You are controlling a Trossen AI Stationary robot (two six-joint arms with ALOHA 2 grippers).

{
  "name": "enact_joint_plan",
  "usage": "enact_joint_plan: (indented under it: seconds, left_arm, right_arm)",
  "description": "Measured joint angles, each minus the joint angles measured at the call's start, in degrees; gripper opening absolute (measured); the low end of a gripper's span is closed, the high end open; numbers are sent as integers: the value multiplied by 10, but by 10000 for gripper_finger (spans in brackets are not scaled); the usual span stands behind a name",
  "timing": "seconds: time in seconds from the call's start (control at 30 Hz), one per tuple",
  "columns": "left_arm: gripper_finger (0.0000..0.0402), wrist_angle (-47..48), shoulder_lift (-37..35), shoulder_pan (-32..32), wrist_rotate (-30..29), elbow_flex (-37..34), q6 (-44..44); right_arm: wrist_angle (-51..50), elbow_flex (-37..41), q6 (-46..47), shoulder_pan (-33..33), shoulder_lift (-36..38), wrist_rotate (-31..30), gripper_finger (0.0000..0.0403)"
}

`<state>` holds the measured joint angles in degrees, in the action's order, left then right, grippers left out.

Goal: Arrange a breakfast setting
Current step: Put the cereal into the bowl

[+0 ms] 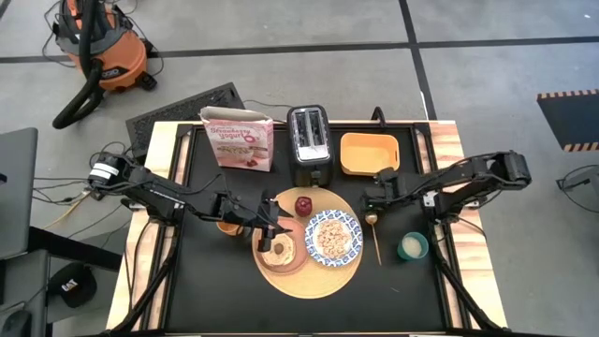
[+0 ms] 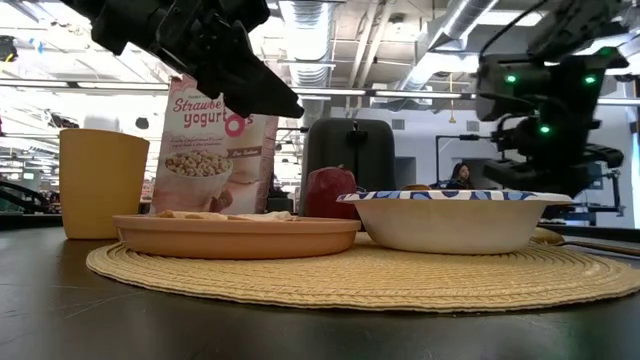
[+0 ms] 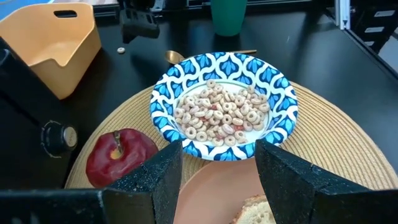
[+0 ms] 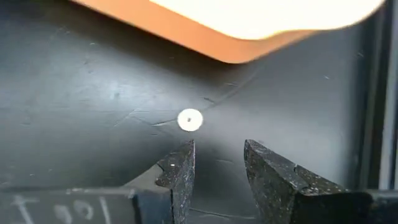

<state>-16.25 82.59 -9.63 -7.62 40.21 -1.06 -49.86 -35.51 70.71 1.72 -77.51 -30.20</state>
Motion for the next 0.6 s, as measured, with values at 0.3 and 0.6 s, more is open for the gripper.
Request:
enact_joint_plan:
  seconds: [0.3, 0.6]
  left_arm:
    - [187, 0, 0, 0, -3, 0, 0]
    - [187, 0, 0, 0, -3, 0, 0]
  right_arm:
    - [102, 95, 1, 23, 108, -28, 166]
    - [214, 142, -36, 42, 126, -29, 166]
